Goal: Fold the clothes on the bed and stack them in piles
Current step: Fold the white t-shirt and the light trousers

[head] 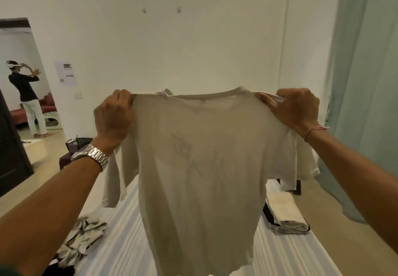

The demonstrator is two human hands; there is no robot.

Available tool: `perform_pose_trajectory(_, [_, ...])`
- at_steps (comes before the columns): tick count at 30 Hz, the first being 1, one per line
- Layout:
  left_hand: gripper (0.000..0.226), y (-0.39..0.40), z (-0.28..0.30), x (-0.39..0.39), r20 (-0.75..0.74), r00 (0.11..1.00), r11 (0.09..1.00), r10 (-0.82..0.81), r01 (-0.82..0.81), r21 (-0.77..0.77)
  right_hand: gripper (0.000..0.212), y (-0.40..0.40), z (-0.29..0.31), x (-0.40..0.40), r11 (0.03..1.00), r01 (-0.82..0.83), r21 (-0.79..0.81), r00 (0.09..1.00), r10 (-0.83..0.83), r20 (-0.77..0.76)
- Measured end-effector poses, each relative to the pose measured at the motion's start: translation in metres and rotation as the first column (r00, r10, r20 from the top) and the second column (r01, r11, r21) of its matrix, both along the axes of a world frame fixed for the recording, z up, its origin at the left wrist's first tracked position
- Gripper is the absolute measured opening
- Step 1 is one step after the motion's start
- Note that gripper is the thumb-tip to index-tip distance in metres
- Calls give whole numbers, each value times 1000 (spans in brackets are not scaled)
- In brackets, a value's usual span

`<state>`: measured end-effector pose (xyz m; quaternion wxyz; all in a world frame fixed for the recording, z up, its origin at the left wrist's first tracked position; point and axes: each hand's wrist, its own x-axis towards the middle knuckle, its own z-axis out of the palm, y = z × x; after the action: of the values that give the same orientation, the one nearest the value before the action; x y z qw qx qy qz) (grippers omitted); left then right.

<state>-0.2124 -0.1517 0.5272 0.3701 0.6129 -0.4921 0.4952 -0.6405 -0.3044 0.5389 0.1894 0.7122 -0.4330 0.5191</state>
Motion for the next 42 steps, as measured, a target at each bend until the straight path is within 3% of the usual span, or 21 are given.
perform_pose_trajectory(5, [26, 7, 8, 12, 45, 995, 996, -89, 88, 19, 92, 12, 12, -2, 985, 170, -20, 986, -170, 3])
perform_pose_trajectory(10, [37, 17, 21, 24, 192, 976, 993, -106, 92, 79, 96, 20, 19, -6, 958, 286, -16, 958, -287, -10])
perform_pose_trajectory(15, [42, 24, 28, 29, 293, 951, 988, -99, 59, 140, 96, 30, 19, -18, 971, 235, -54, 969, -238, -66])
perform_pose_trajectory(20, [39, 38, 17, 28, 286, 952, 986, -108, 65, 155, 93, 47, 4, -27, 984, 160, -77, 982, -167, -92])
perform_pose_trajectory(24, [28, 53, 0, 6, 135, 975, 982, -177, 166, 90, 91, 75, -11, -23, 984, 153, -91, 986, -157, -46])
perform_pose_trajectory(28, [26, 77, -9, -15, 9, 989, 988, -150, 150, 44, 90, 102, -19, -25, 979, 187, -78, 980, -192, -53])
perform_pose_trajectory(38, [39, 153, -15, -63, 91, 988, 992, -128, 126, 21, 87, 174, -31, -85, 968, 247, -46, 968, -249, -44])
perform_pose_trajectory(42, [40, 177, -24, -67, 147, 981, 989, -125, 112, 95, 84, 192, -39, -104, 969, 240, -59, 968, -243, -59])
